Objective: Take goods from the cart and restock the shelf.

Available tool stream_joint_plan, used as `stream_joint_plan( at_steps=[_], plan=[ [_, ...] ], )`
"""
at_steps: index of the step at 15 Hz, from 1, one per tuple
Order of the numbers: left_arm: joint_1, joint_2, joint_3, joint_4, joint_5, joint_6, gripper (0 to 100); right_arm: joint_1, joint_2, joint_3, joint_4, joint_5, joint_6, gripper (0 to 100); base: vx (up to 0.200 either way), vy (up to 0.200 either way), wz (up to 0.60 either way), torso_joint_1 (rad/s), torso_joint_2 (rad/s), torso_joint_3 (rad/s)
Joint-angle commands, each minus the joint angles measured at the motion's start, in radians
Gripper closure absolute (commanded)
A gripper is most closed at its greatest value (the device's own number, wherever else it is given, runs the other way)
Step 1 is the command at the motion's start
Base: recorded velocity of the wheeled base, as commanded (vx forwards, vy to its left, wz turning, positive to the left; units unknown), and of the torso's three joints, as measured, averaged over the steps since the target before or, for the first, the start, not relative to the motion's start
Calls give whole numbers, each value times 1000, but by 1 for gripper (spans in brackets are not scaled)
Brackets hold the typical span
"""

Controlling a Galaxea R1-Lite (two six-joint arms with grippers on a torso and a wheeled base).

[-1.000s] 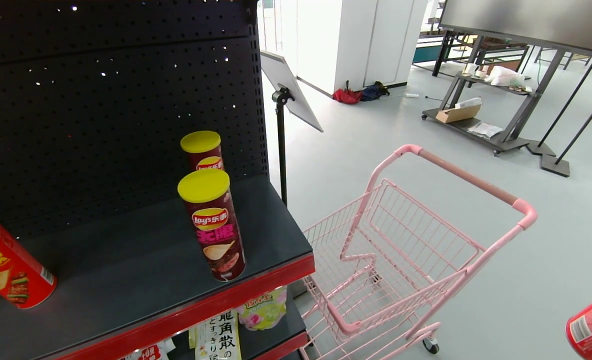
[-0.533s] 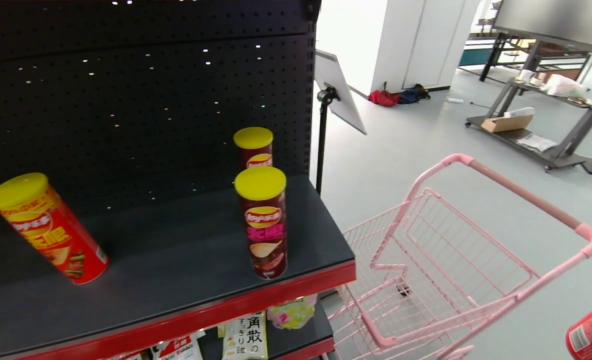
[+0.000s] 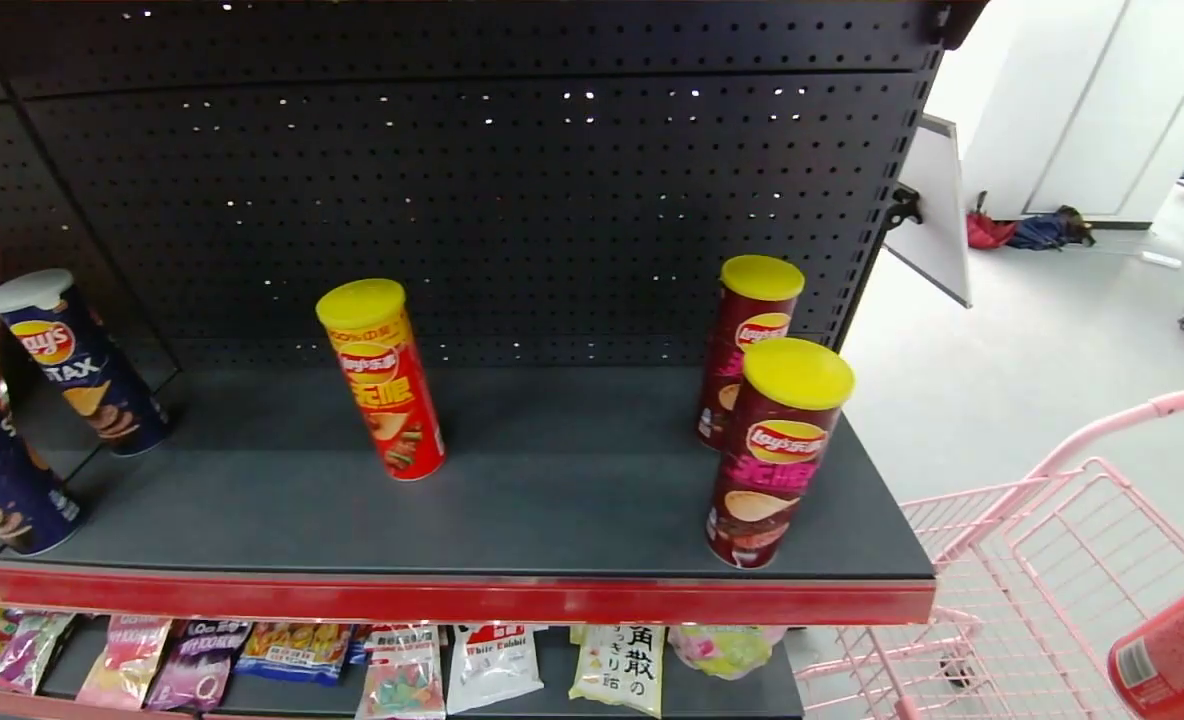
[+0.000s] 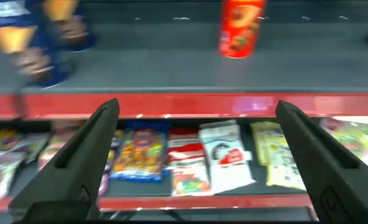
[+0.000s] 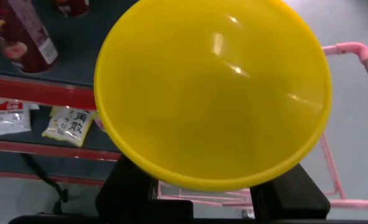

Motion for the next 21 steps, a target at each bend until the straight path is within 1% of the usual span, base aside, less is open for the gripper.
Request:
stream_joint_plan(
  at_steps=[1,2,4,16,19,21],
  plan=[
    [0,0,0,0,-1,1,0,0,-13,31,-40,1,20,100,0,0,0,0,0,0],
    [0,0,0,0,-1,1,0,0,-16,54,-80,1,38,100,0,0,0,0,0,0],
    [0,0,0,0,-2,1,0,0,-26,94,-132,1,46,100,0,200,0,-2,-2,0],
    [0,0,0,0,-2,1,0,-1,-42,108,-124,1,47,100,0,200,0,2,3,5],
    [0,0,0,0,-2,1,0,-8,-62,108,-111,-3,41,100,0,0,0,0,0,0],
    [0,0,0,0,-2,1,0,0,-119,106,-81,1,33,100,0,0,0,0,0,0]
  ],
)
